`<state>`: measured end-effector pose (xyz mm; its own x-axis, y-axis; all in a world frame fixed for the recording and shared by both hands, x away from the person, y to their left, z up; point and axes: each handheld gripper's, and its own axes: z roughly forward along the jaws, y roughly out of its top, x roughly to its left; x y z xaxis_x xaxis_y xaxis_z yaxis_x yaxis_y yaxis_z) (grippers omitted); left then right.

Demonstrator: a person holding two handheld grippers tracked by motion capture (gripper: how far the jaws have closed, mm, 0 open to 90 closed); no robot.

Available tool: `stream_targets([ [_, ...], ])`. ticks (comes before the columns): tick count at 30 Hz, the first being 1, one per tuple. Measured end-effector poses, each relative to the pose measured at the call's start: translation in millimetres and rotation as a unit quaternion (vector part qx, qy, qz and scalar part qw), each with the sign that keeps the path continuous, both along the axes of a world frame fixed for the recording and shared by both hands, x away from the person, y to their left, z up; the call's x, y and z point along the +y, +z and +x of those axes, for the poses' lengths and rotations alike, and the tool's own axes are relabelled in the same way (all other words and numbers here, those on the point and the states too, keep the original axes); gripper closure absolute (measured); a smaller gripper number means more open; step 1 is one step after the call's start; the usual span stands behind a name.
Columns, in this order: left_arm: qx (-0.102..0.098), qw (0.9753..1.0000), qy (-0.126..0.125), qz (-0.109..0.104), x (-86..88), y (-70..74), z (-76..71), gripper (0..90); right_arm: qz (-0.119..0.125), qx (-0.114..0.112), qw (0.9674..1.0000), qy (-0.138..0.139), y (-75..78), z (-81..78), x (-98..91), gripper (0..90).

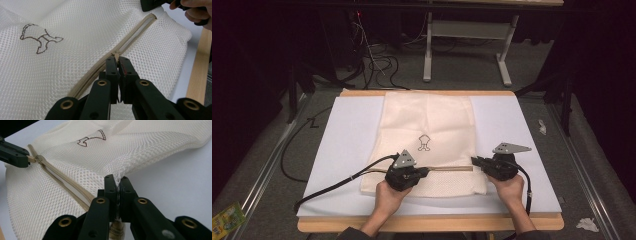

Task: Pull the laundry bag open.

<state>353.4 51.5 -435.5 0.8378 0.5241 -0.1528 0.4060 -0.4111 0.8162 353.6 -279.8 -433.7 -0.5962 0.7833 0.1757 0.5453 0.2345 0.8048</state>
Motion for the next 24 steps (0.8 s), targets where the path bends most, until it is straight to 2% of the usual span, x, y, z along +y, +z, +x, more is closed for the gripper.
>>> stream_targets([
  [24,0.002,0.9999,0.012,-0.008,14.3,-0.1,-0.1,87.2,-0.004,0.0,1.0,-0.001,-0.4,0.3,-0.7,88.4],
])
